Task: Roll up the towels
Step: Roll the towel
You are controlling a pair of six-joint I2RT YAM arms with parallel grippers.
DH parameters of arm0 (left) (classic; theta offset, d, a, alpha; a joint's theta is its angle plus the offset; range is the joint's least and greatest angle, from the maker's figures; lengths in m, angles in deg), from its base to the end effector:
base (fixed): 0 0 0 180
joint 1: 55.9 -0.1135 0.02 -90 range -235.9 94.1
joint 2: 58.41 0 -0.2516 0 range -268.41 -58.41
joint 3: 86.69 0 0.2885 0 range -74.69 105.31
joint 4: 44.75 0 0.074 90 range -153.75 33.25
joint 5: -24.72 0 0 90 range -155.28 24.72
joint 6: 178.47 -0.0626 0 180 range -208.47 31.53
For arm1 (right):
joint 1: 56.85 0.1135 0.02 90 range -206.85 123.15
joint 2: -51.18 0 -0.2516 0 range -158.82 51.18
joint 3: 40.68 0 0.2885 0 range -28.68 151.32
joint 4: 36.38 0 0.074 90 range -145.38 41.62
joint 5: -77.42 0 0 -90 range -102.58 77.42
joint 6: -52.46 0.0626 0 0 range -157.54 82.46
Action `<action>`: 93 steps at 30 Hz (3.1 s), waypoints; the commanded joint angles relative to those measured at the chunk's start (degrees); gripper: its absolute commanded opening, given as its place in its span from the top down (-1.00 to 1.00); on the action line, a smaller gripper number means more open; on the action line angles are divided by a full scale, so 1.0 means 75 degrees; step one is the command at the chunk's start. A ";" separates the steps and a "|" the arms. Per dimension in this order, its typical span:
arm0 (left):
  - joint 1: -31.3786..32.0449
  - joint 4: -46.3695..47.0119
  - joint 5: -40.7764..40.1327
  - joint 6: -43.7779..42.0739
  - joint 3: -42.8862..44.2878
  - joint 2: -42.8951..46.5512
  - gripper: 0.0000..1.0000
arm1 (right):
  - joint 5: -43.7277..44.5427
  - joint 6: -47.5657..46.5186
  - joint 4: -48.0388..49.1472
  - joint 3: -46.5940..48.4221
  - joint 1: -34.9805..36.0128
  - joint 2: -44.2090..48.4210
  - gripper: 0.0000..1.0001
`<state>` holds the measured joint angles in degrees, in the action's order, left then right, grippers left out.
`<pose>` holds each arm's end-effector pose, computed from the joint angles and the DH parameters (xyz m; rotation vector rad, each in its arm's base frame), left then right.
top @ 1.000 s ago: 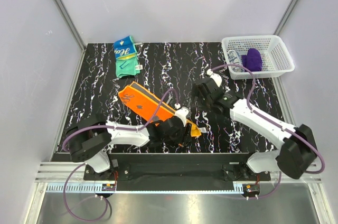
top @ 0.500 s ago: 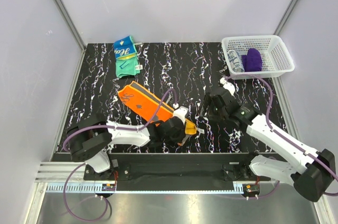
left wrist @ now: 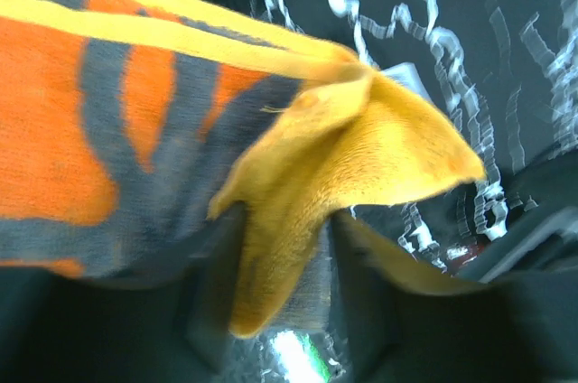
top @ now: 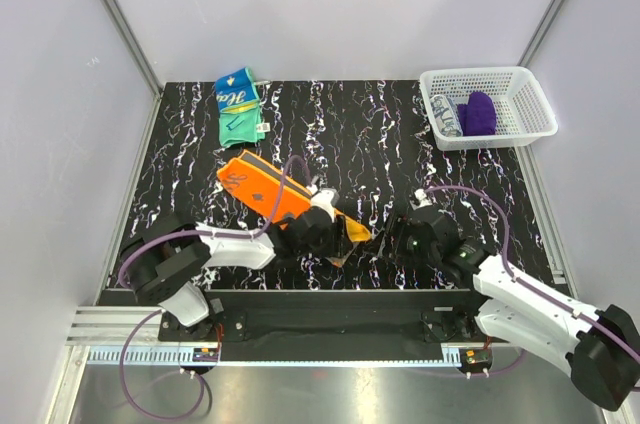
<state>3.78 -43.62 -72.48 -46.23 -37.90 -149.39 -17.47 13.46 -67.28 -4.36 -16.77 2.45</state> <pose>0.1788 -0.2901 0.0819 0.2966 2.3882 -0.7550 0.1764 0.1554 0.1471 0.1919 2.4914 0.8443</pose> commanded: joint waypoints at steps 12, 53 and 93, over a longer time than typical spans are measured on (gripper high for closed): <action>-0.1160 0.0982 0.1605 0.1153 -0.0781 0.0435 -0.22 | -0.0440 0.0383 0.2390 -0.0137 0.0024 -0.1691 -0.50; -0.1396 0.0422 0.0986 0.1295 -0.1193 0.0586 -0.15 | 0.1295 0.0864 0.1940 0.1374 0.1313 -0.4578 0.85; 0.4043 -0.1315 -0.4699 -0.2268 0.1562 -0.0583 -0.22 | 0.0933 0.0500 -0.1723 0.2793 0.1383 -0.3769 0.83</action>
<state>33.77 -55.38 -107.10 -61.88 -28.54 -151.38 -9.36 17.77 -78.40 14.13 -7.11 -27.53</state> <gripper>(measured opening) 0.612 0.109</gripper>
